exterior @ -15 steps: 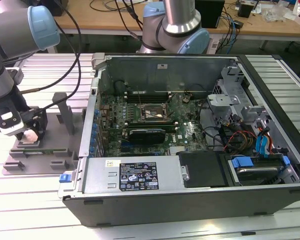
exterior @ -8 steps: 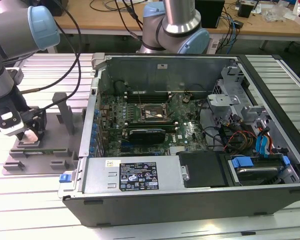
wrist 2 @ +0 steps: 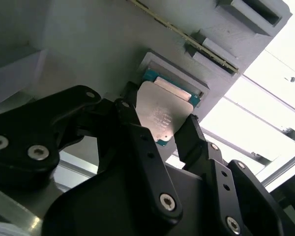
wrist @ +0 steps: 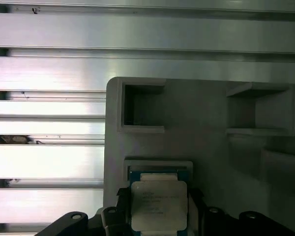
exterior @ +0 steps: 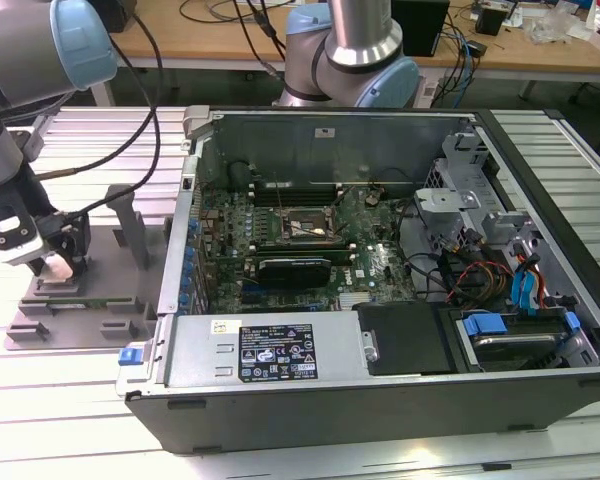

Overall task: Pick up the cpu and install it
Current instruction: 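Pick up the cpu and move it towards the insertion slot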

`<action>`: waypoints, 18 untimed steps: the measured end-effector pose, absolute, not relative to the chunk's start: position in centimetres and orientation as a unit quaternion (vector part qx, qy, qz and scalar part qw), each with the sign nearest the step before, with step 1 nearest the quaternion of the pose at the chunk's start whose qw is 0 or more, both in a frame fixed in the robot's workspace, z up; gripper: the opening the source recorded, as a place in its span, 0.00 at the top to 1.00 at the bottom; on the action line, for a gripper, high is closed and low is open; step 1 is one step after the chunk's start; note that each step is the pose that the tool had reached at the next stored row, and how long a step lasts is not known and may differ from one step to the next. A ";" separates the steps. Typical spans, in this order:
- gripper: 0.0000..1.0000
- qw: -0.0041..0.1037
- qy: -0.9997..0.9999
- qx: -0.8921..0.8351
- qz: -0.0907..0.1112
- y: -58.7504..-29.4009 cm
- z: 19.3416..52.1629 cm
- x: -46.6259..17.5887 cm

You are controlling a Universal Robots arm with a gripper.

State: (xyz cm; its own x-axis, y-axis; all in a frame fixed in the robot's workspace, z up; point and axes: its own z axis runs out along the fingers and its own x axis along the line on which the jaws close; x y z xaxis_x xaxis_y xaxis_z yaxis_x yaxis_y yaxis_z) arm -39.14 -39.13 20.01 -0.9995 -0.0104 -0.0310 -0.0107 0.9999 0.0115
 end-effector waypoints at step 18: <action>0.45 0.015 1.000 -0.005 0.006 -39.1 24.4 -39.1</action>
State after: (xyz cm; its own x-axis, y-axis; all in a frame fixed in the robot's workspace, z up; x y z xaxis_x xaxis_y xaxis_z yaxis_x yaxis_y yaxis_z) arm -39.14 -39.06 24.43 -0.9995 -0.0103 -0.0310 -0.0107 0.9999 0.0111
